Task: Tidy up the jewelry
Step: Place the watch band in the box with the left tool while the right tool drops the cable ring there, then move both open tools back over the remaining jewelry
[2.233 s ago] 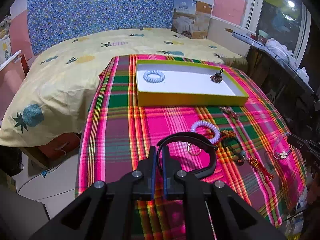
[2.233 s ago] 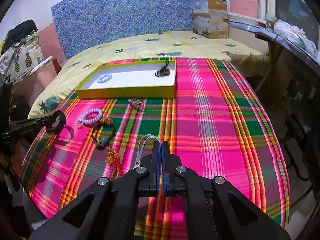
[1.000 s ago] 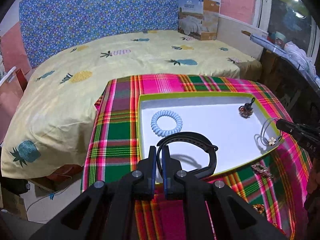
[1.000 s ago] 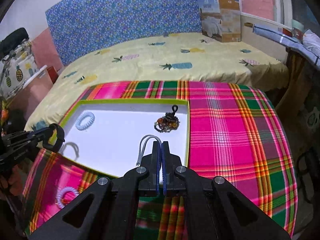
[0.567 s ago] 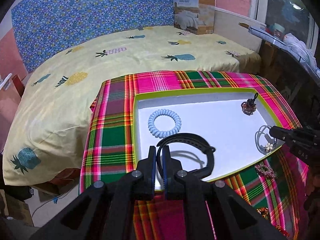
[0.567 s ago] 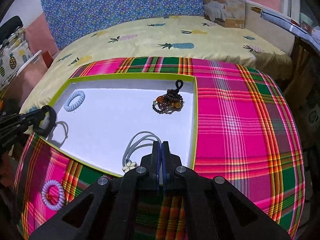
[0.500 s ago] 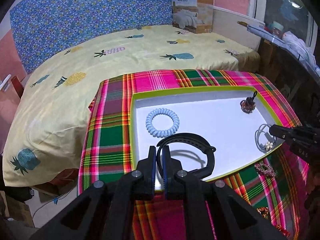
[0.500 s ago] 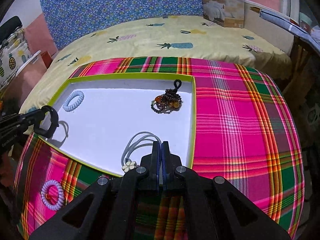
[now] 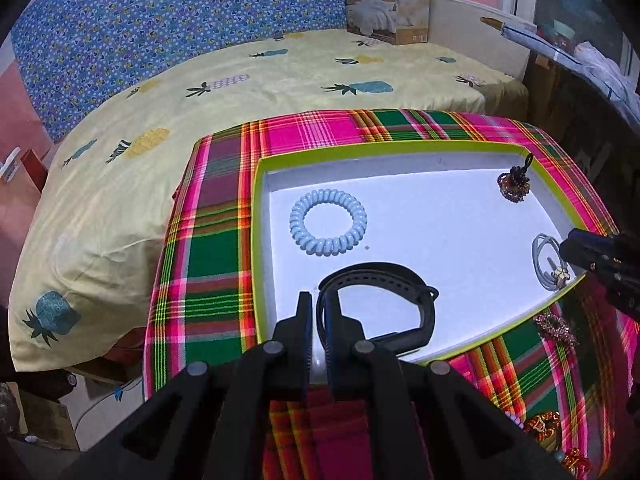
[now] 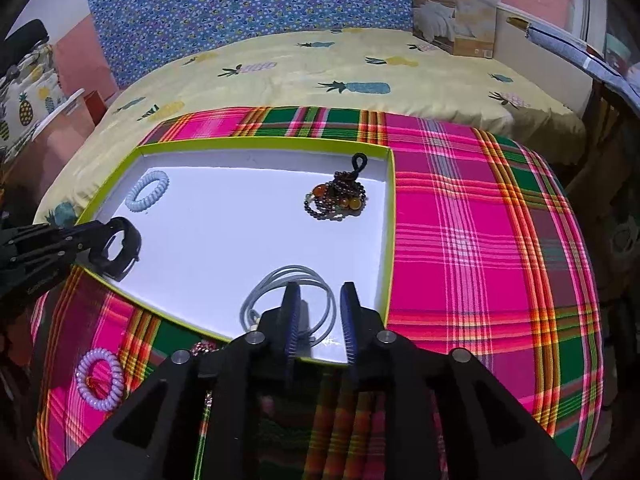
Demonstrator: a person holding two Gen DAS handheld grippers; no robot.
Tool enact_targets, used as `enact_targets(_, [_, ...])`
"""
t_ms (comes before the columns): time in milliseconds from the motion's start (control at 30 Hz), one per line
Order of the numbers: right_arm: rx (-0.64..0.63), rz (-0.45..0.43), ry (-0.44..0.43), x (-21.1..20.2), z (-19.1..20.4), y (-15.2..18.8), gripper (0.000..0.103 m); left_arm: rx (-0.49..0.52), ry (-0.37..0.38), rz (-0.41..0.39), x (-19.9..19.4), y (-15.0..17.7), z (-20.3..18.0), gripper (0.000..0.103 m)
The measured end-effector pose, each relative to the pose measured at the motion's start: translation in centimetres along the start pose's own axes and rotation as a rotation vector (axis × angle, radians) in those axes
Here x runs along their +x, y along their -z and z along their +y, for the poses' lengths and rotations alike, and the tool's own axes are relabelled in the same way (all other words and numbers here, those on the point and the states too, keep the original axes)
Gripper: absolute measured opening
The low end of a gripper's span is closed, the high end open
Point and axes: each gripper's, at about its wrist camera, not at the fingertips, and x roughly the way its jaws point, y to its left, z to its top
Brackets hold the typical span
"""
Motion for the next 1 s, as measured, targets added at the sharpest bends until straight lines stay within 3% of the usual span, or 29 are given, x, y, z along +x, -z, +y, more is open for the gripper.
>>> enact_targets(100, [-0.009,-0.011,-0.002,-0.4,0.3,0.2,0.036,-0.008,0.004,-0.01,-0.4,0.1,0.2,0.009])
enact_targets(200, [-0.016,-0.029,0.002,-1.2,0.6,0.4,0.037,-0.027,0.012,-0.039,-1.3,0.2,0.4,0.022])
enact_targets(267, [-0.011,-0.043,0.0,-1.8,0.7,0.5,0.037,-0.036,0.019,-0.063,-2.3,0.4,0.5,0.024])
enact_targets(600, [0.0,-0.133,-0.013,-7.6,1.6,3.4,0.037,-0.032,0.045,-0.159,-8.2,3.7,-0.2,0.024])
enact_targets(1000, [0.022,-0.177,-0.025,-13.5,3.7,9.2,0.037,-0.016,0.077,-0.183,-13.1,9.2,-1.4,0.024])
